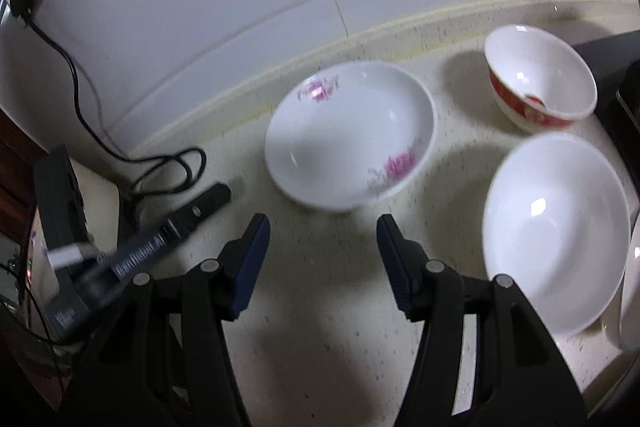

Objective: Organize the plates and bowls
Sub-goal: 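Move both tools back toward the remaining rose plate by the wall, then grip the third rose plate rim with the right tool while the left tool grips it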

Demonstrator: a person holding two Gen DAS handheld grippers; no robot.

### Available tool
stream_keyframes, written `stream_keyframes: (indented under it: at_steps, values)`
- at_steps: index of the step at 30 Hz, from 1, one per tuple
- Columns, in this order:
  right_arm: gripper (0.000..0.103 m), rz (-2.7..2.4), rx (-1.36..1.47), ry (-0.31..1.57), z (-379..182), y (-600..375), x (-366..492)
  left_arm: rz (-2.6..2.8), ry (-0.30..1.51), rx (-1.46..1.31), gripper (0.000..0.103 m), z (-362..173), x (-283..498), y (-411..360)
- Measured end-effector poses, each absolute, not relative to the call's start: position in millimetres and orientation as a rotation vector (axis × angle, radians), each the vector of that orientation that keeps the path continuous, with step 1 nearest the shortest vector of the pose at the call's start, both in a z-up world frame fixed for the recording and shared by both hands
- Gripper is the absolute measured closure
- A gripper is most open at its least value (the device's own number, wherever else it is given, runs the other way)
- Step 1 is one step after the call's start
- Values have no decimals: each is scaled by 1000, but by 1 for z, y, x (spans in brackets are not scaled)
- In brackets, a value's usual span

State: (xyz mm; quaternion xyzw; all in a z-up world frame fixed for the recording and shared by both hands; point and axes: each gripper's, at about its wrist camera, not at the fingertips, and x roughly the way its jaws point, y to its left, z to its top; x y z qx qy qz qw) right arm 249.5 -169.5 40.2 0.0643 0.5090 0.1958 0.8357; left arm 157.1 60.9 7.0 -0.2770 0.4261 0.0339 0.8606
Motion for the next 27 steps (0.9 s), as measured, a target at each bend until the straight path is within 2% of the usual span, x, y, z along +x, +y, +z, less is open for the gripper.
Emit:
stream_keyframes:
  at_steps: [12,15,22,27]
  values:
    - [43,364,140,1116,50,-184,297,51,888,-623,31,4,175,57]
    - [39,358,119,1136,50,-184,320,36,883,-654,31,5,186,55]
    - [39,242,6,1256,16,-170,354,15,917,-676,29,-2,230,45]
    - [39,206,23,1335,-4,-176,374,5,932,-619,30,-2,254,38]
